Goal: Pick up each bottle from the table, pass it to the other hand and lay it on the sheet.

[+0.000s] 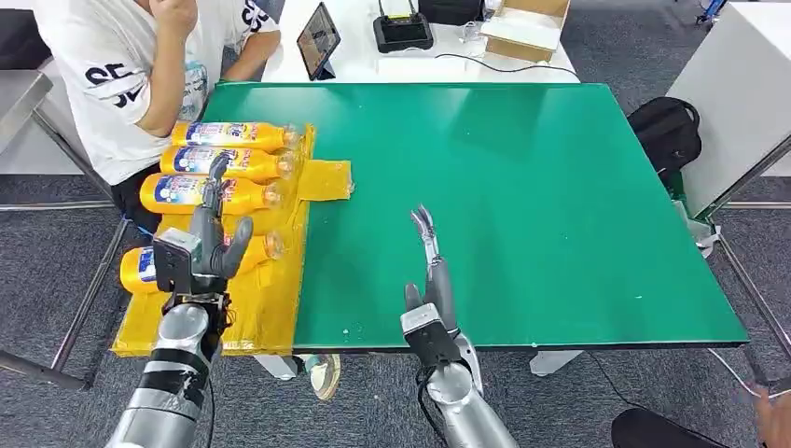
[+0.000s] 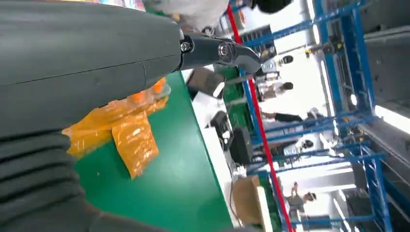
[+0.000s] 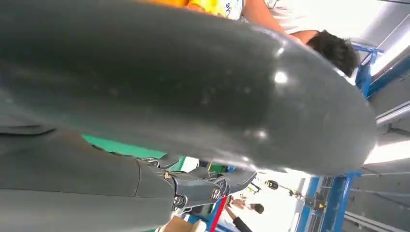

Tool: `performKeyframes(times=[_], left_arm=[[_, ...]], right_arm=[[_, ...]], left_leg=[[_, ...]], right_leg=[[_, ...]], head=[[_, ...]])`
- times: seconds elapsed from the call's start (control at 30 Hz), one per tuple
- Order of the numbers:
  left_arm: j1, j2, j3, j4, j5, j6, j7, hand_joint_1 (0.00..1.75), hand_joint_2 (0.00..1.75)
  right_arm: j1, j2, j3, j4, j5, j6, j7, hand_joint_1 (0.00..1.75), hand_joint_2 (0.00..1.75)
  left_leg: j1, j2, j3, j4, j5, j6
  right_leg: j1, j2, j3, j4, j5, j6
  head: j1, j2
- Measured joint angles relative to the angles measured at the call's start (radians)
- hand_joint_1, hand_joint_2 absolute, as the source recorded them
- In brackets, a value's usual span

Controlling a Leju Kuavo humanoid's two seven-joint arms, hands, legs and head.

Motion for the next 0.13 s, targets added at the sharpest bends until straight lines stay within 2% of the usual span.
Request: performKeyframes(times=[0.13], left_arm=[[0.003, 0.0, 0.0, -0.005, -0.011, 0.005, 0.001, 0.0, 1.75]], right_arm=[[0.004, 0.0, 0.0, 0.0, -0.003, 0.003, 0.0, 0.0, 0.0]], left_leg=[[0.0, 0.0, 0.0, 0.0, 0.0, 0.0]], right_leg=[[0.0, 0.0, 0.0, 0.0, 0.0, 0.0]], head=[[0.0, 0.0]])
